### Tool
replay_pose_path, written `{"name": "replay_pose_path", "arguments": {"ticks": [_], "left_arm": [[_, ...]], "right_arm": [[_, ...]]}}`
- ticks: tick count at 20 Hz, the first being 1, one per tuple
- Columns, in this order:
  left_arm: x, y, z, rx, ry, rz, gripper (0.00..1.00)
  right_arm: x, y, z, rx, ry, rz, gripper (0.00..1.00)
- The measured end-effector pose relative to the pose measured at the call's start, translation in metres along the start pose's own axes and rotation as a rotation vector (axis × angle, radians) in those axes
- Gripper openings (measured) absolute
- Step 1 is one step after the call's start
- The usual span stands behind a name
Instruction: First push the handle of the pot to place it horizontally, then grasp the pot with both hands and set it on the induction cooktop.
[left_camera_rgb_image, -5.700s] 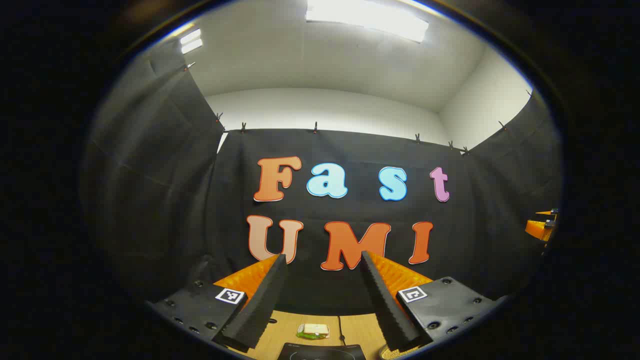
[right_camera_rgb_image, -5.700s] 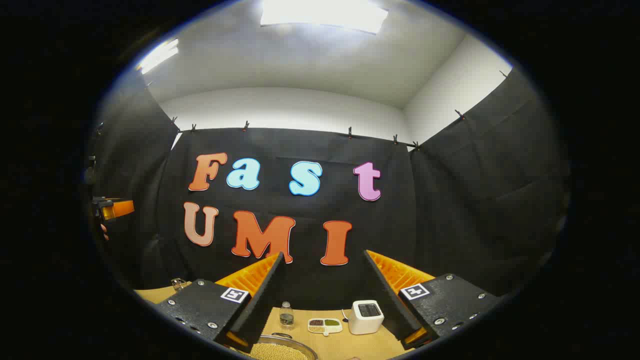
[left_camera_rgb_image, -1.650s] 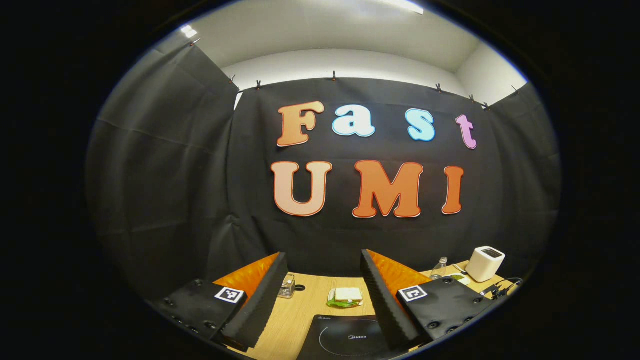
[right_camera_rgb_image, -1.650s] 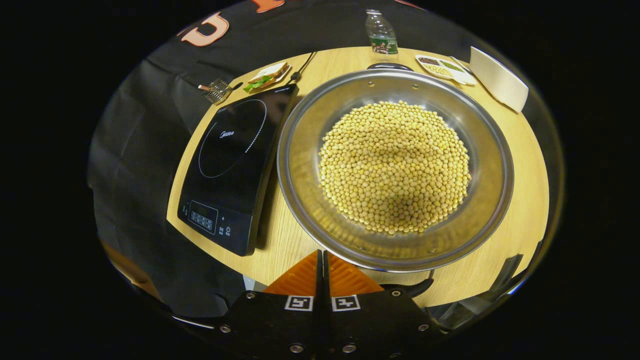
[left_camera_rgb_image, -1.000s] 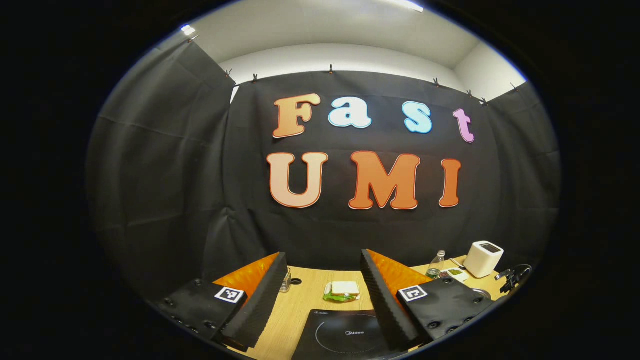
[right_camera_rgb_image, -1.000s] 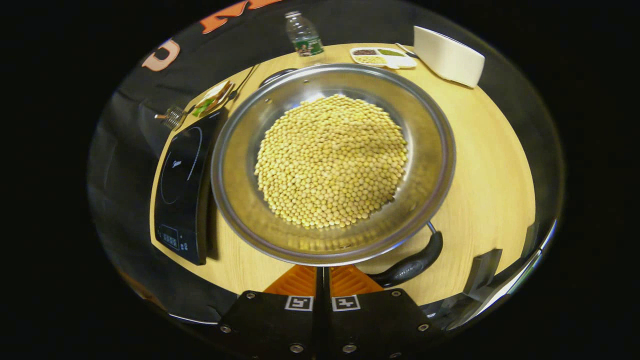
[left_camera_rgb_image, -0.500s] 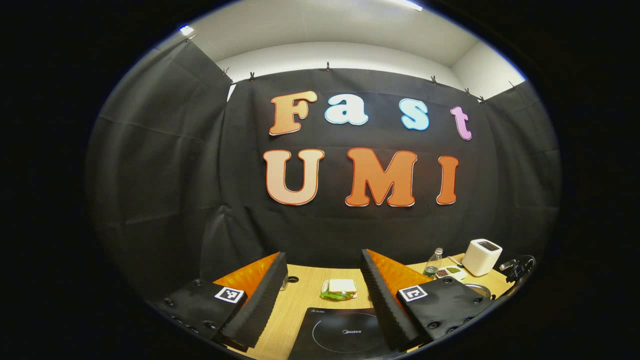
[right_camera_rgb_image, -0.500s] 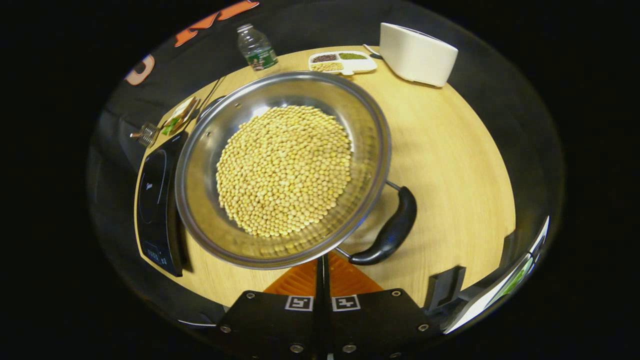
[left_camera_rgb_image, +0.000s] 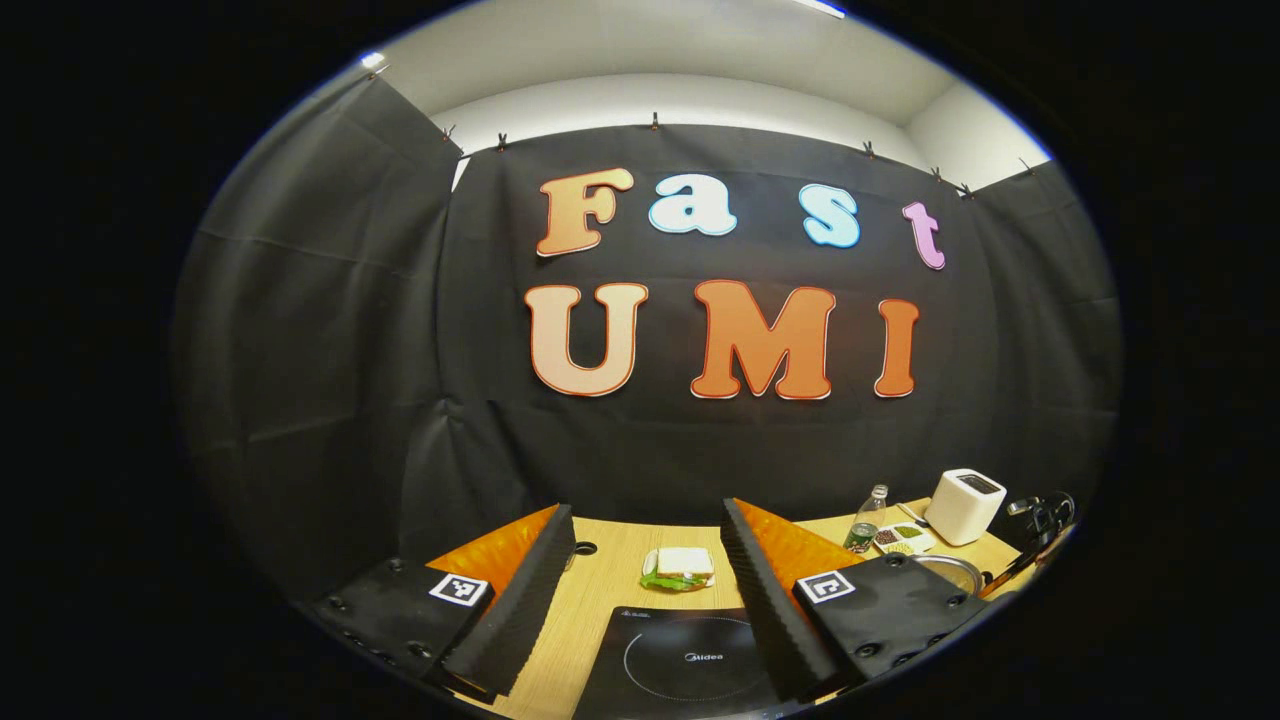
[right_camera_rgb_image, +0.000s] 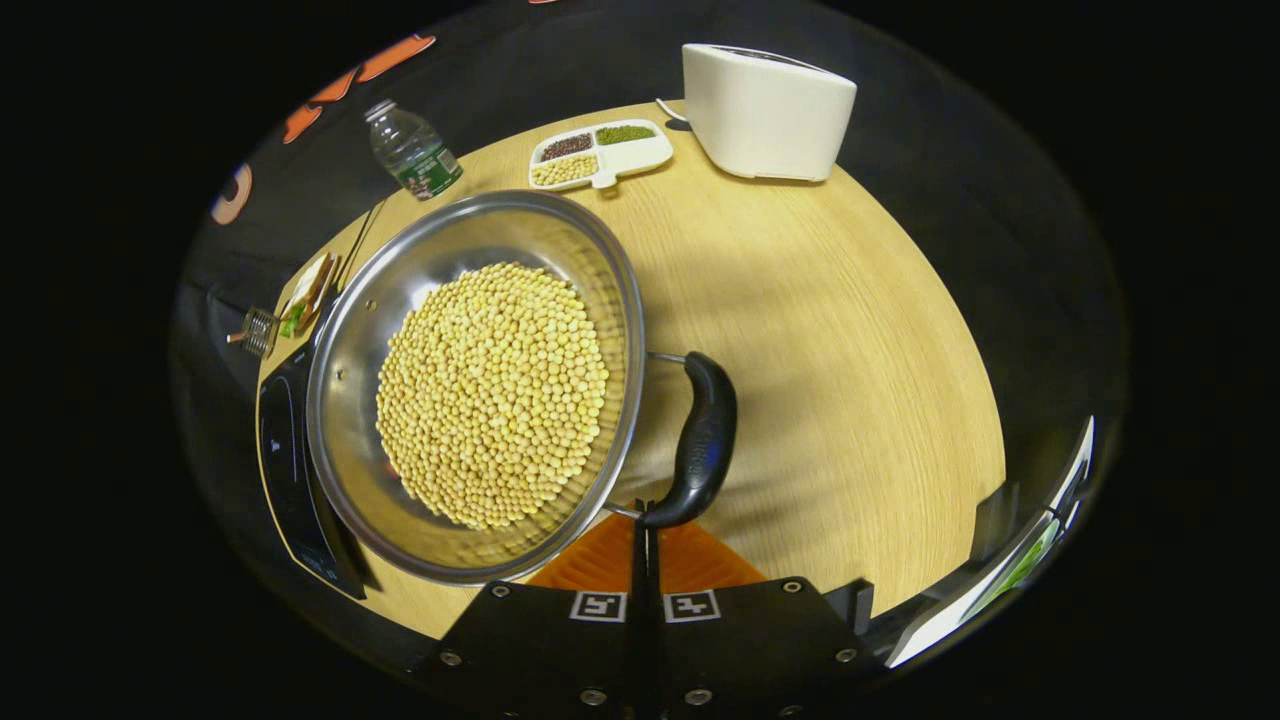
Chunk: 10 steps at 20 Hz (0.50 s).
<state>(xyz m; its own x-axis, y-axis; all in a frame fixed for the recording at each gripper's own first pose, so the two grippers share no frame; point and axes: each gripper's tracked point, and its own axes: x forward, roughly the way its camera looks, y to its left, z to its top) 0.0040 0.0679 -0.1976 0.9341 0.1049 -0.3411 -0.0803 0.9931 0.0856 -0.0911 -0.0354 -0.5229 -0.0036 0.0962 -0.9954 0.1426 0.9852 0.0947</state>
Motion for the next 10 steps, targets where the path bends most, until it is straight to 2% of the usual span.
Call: {"name": "replay_pose_path", "arguments": {"ticks": [2, 3, 4, 6, 10], "left_arm": [[0.004, -0.002, -0.003, -0.002, 0.013, -0.004, 0.99], [0.005, -0.004, -0.005, -0.002, 0.017, -0.005, 0.99], [0.006, -0.005, -0.006, 0.002, 0.022, -0.008, 0.99], [0.011, -0.010, -0.011, 0.011, 0.035, -0.017, 0.99], [0.021, -0.023, -0.024, 0.025, 0.073, -0.036, 0.99]], "right_arm": [[-0.001, -0.008, 0.011, -0.005, -0.018, -0.021, 0.03], [0.000, -0.010, 0.016, -0.006, -0.026, -0.028, 0.00], [0.002, -0.012, 0.022, -0.008, -0.035, -0.034, 0.03], [0.004, -0.019, 0.031, -0.008, -0.044, -0.045, 0.00], [0.003, -0.033, 0.055, 0.015, -0.073, -0.052, 0.00]]}}
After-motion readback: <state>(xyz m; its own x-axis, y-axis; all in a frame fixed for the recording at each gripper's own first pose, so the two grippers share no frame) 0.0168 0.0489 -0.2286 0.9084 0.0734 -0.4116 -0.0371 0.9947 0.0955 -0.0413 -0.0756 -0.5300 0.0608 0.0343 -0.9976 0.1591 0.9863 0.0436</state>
